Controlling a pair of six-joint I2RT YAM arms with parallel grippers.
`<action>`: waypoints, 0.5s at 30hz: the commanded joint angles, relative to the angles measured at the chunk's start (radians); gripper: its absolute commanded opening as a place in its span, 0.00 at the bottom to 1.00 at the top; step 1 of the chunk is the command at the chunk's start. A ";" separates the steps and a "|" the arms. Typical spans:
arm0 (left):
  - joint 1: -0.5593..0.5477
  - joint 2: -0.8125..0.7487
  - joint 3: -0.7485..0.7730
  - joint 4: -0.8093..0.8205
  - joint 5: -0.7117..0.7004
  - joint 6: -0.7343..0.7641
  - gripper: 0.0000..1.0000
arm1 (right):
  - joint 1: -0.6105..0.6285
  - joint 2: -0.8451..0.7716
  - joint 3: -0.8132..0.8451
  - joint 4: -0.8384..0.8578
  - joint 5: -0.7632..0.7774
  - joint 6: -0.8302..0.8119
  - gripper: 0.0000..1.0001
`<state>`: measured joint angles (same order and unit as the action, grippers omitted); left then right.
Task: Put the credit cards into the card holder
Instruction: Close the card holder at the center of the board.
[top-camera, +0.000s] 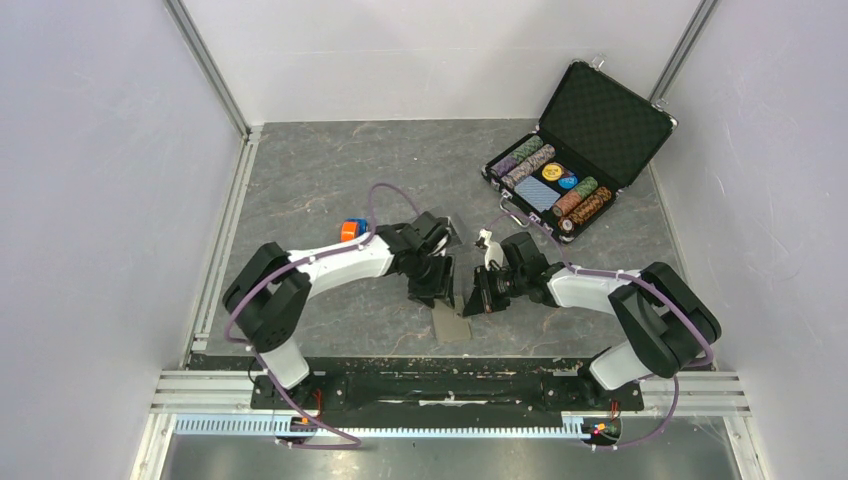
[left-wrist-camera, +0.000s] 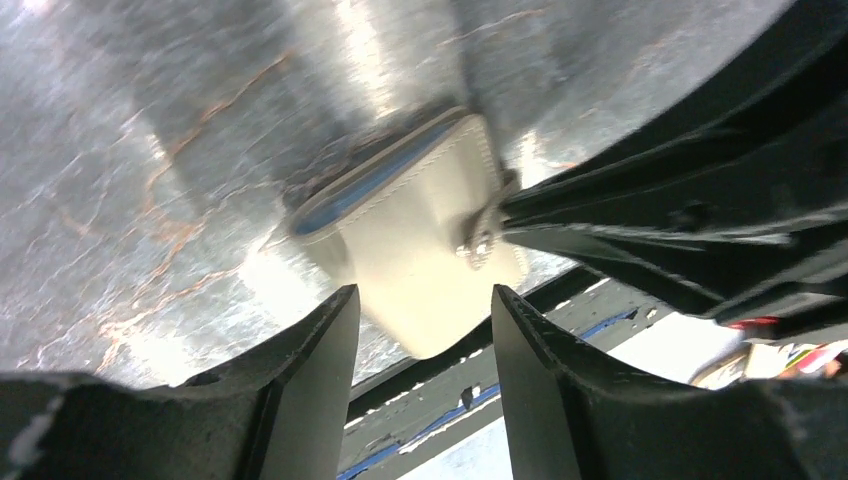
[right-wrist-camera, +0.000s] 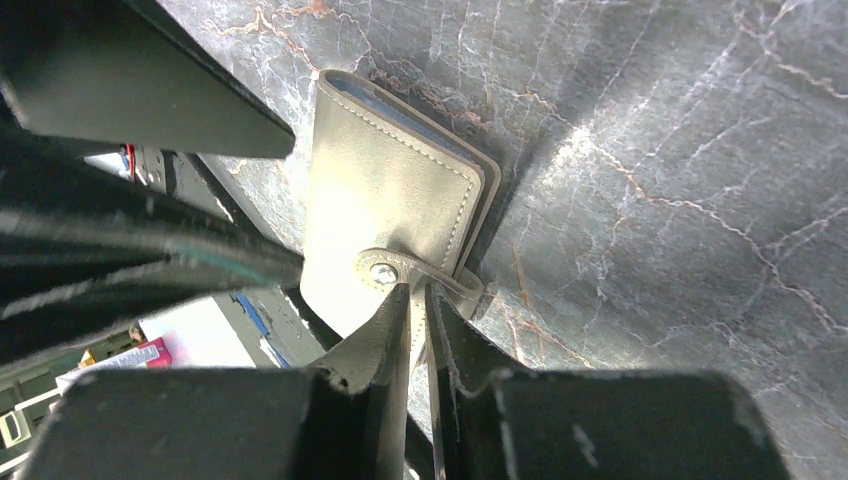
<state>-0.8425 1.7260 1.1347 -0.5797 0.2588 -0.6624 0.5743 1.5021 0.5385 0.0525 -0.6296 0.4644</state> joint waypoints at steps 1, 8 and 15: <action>0.041 -0.084 -0.121 0.138 0.062 -0.089 0.57 | 0.009 0.005 0.009 0.001 0.004 0.000 0.13; 0.047 -0.048 -0.164 0.181 0.102 -0.097 0.35 | 0.012 -0.007 0.005 0.030 -0.022 0.008 0.13; 0.028 0.024 -0.126 0.128 0.058 -0.074 0.15 | 0.022 -0.012 -0.002 0.064 -0.048 0.026 0.13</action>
<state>-0.8005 1.7073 0.9703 -0.4408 0.3267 -0.7319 0.5858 1.5017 0.5385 0.0708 -0.6510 0.4801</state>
